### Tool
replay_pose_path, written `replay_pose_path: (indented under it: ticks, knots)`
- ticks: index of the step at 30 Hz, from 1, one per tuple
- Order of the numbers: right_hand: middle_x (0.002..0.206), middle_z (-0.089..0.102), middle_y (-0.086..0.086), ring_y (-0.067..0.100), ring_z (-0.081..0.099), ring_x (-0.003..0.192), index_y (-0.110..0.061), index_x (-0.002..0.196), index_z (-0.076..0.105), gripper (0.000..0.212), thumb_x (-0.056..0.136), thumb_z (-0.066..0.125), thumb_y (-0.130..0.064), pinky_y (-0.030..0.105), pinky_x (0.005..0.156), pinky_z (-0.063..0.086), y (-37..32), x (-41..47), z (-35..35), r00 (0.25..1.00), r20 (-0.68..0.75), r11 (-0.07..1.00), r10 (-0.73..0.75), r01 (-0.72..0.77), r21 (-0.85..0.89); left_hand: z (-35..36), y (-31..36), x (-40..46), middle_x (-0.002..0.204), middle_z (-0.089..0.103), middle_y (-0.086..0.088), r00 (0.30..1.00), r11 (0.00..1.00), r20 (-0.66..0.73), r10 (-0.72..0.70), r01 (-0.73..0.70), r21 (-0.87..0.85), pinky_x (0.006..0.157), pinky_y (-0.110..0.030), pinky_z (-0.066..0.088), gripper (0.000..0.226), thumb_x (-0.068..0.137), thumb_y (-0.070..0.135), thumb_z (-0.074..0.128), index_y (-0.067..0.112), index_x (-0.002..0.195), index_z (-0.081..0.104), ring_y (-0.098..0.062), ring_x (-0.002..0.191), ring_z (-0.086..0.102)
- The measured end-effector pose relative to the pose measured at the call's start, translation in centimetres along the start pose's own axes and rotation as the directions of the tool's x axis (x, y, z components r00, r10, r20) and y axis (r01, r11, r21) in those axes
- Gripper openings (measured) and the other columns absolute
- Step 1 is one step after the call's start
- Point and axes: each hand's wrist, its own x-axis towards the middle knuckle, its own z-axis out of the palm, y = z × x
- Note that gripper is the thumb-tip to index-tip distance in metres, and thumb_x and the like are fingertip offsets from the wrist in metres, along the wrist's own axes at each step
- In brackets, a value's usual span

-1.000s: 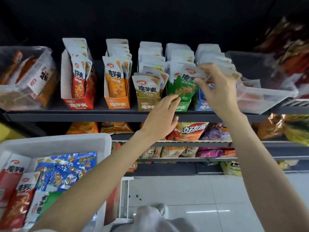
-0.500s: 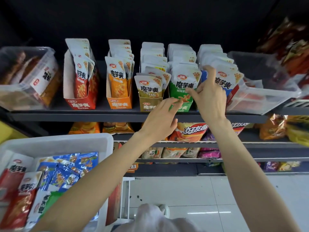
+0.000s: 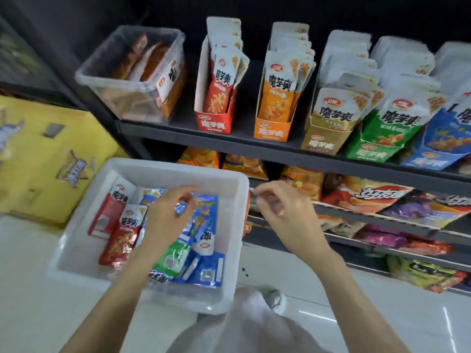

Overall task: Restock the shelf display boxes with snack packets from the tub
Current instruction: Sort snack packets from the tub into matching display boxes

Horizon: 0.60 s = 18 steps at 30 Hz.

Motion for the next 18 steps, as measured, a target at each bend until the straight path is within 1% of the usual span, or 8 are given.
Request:
replay_pose_path:
  ticks: [2, 3, 5, 8, 11, 13, 15, 18]
  knots:
    - [0.108, 0.061, -0.008, 0.011, 0.059, 0.094, -0.021, 0.107, 0.063, 0.017, 0.091, 0.058, -0.019, 0.034, 0.079, 0.051, -1.6, 1.2, 3.6, 0.979, 0.202, 0.995, -0.017, 0.037, -0.096, -1.6, -4.7, -0.9, 0.098, 0.065, 0.006, 0.986, 0.985, 0.125, -0.113, 0.095, 0.144, 0.083, -0.015, 0.042, 0.030, 0.085, 0.013, 0.067, 0.029, 0.110, 0.061, 0.000, 0.090, 0.058]
    - [0.113, 0.059, -0.007, 0.012, 0.057, 0.102, -0.022, 0.111, 0.062, 0.020, 0.092, 0.055, -0.022, 0.034, 0.082, 0.050, -2.2, 1.9, 5.3, 0.961, 0.274, 0.986, -0.027, 0.071, -0.151, -2.1, -6.7, -1.3, 0.106, 0.064, 0.001, 0.973, 0.969, 0.174, -0.154, 0.115, 0.218, 0.085, -0.022, 0.042, 0.033, 0.084, 0.016, 0.069, 0.027, 0.114, 0.061, -0.011, 0.098, 0.060]
    - [0.121, 0.057, -0.004, 0.016, 0.052, 0.112, -0.022, 0.119, 0.059, 0.026, 0.094, 0.052, -0.022, 0.033, 0.087, 0.045, -2.8, 3.3, 8.8, 0.933, 0.357, 0.962, -0.045, 0.136, -0.236, -2.6, -9.5, -1.6, 0.119, 0.059, -0.006, 0.937, 0.934, 0.261, -0.234, 0.143, 0.326, 0.091, -0.031, 0.041, 0.040, 0.084, 0.022, 0.069, 0.023, 0.122, 0.058, -0.025, 0.112, 0.056]
    - [0.129, 0.052, 0.003, 0.024, 0.048, 0.119, -0.017, 0.130, 0.052, 0.039, 0.091, 0.052, -0.010, 0.033, 0.094, 0.040, -2.0, 5.6, 13.8, 0.877, 0.477, 0.918, 0.054, 0.145, -0.370, -2.3, -11.4, -1.3, 0.127, 0.055, -0.010, 0.905, 0.923, 0.341, -0.256, 0.123, 0.365, 0.096, -0.040, 0.042, 0.048, 0.082, 0.028, 0.071, 0.019, 0.127, 0.056, -0.032, 0.118, 0.051]
    - [0.132, 0.048, 0.009, 0.029, 0.047, 0.120, -0.012, 0.135, 0.045, 0.053, 0.085, 0.062, -0.007, 0.036, 0.096, 0.040, 0.0, 7.2, 17.3, 0.818, 0.548, 0.841, 0.175, 0.166, -0.516, -1.2, -11.6, -0.4, 0.129, 0.056, -0.007, 0.904, 0.929, 0.400, -0.149, -0.011, 0.370, 0.098, -0.044, 0.043, 0.051, 0.080, 0.029, 0.072, 0.018, 0.128, 0.057, -0.032, 0.118, 0.050]
    - [0.131, 0.046, 0.013, 0.031, 0.045, 0.121, -0.009, 0.135, 0.041, 0.058, 0.083, 0.066, -0.007, 0.038, 0.097, 0.040, 0.7, 7.8, 18.9, 0.796, 0.569, 0.799, 0.206, 0.199, -0.568, -0.5, -11.2, 0.1, 0.137, 0.049, -0.002, 0.881, 0.907, 0.460, -0.107, -0.102, 0.408, 0.103, -0.044, 0.038, 0.056, 0.083, 0.037, 0.067, 0.023, 0.134, 0.051, -0.029, 0.125, 0.044]
    - [0.129, 0.045, 0.016, 0.033, 0.045, 0.119, -0.006, 0.134, 0.039, 0.056, 0.084, 0.065, -0.008, 0.039, 0.095, 0.040, 0.6, 8.2, 19.9, 0.782, 0.576, 0.738, 0.238, 0.240, -0.631, 0.1, -11.2, 0.4, 0.143, 0.040, 0.006, 0.844, 0.881, 0.519, -0.137, -0.135, 0.453, 0.107, -0.038, 0.032, 0.057, 0.088, 0.043, 0.059, 0.030, 0.140, 0.042, -0.022, 0.131, 0.034]
    - [0.130, 0.043, 0.013, 0.033, 0.046, 0.118, -0.008, 0.136, 0.035, 0.064, 0.084, 0.069, -0.023, 0.038, 0.090, 0.044, 0.0, 8.4, 20.1, 0.742, 0.582, 0.668, 0.334, 0.249, -0.701, 0.3, -11.3, 0.8, 0.140, 0.041, 0.009, 0.822, 0.874, 0.551, -0.147, -0.153, 0.462, 0.105, -0.033, 0.032, 0.048, 0.089, 0.044, 0.057, 0.032, 0.135, 0.048, -0.018, 0.129, 0.032]
